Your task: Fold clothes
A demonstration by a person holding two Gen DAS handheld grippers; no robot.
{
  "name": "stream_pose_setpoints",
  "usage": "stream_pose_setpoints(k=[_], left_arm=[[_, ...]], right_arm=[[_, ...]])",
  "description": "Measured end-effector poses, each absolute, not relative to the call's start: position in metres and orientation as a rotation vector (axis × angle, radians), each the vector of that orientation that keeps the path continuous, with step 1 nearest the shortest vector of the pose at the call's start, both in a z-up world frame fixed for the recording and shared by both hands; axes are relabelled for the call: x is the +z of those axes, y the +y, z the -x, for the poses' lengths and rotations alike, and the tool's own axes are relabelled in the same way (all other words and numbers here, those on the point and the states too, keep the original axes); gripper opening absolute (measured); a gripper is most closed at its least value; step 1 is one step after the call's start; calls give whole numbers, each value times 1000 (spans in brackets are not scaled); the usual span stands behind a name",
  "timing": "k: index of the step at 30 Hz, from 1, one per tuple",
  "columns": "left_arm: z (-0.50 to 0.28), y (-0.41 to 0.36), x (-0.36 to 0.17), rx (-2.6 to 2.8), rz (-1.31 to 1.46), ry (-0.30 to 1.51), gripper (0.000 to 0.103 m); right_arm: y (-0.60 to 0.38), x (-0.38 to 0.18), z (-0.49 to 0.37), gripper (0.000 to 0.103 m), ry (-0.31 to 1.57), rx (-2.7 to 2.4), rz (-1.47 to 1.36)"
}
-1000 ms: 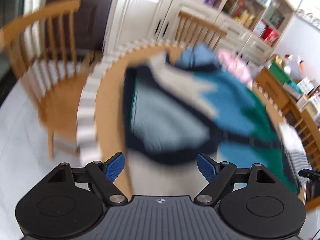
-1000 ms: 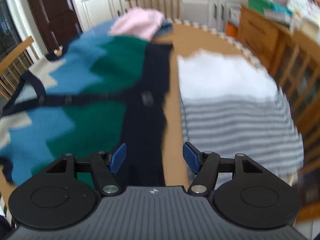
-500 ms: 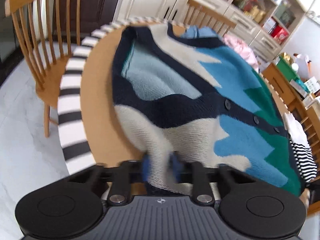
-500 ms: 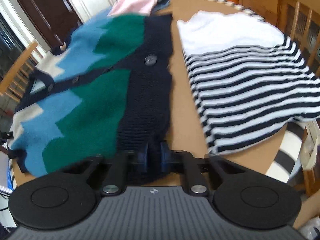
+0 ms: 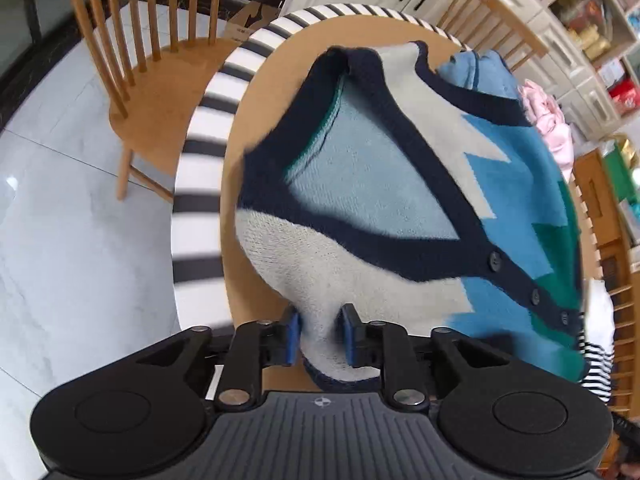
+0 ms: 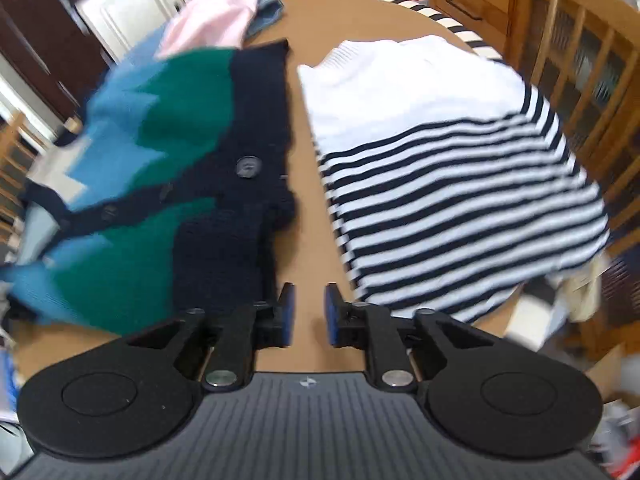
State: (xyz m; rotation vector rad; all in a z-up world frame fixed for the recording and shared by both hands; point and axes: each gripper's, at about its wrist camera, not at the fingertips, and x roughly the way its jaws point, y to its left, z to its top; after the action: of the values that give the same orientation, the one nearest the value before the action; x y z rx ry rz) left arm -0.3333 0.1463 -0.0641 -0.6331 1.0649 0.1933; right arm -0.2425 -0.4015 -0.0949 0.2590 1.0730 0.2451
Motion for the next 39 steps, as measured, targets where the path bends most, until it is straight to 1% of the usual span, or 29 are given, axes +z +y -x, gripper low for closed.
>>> stream_pose_setpoints(k=[1,2,3,8,10,12,14,16,17,18,19,21,22,26,29,31,32,33,34,36,37,38,39], left_arm=[[342,145,-64,193,641,1033,48],[352,145,-63,207,647,1007,58],[361,145,-64,209,672,994,62],[394,140,-71,166,841,949,64],[390,132,-82,120,863,942,67],[381,124,-94,98,868,949,67],[371,120,-103,91,901,909,67],[362,120,-107,108,953,869,63],[359,120,-107,103,974,865,55],[356,121,-106,93,993,868,29],[352,121,-106,83,1012,872,17],[354,123,-96,53,1031,886,8],[358,124,-89,36,1033,896,6],[384,138,-61,17,1033,950,6],[405,145,-60,47,1026,1050,8],[414,148,-74,123,956,1117,17],[417,149,-85,178,931,1157,24],[419,151,-96,234,907,1200,29],[423,152,-103,268,913,1207,34],[433,154,-98,290,941,1165,32],[437,155,-90,290,924,1127,33],[440,153,-79,276,883,1075,38],[439,148,-69,250,849,1027,45]], right_arm=[[-402,-94,250,53,1060,260,-261],[-401,-93,256,53,1050,276,-252],[-400,-92,262,52,1040,292,-244],[-386,-94,280,53,976,337,-101],[-373,-98,280,53,953,382,-35],[-358,-104,278,53,947,412,46],[-347,-112,274,50,950,424,91],[-340,-117,267,8,971,434,69],[-340,-114,265,8,977,429,38],[-341,-108,264,6,972,434,6],[-345,-100,266,6,959,445,-23],[-355,-76,271,6,938,460,-58],[-361,-64,275,6,931,466,-68],[-392,-30,292,5,972,477,-118],[-412,-38,302,5,1078,476,-166],[-418,-63,303,5,1162,439,-162],[-416,-80,303,6,1208,416,-135],[-414,-96,303,7,1254,371,-96],[-412,-106,305,3,1264,330,-56],[-408,-99,310,14,1194,311,-13],[-404,-91,312,15,1144,315,3],[-399,-82,315,18,1078,338,19],[-391,-76,316,37,1020,372,34]])
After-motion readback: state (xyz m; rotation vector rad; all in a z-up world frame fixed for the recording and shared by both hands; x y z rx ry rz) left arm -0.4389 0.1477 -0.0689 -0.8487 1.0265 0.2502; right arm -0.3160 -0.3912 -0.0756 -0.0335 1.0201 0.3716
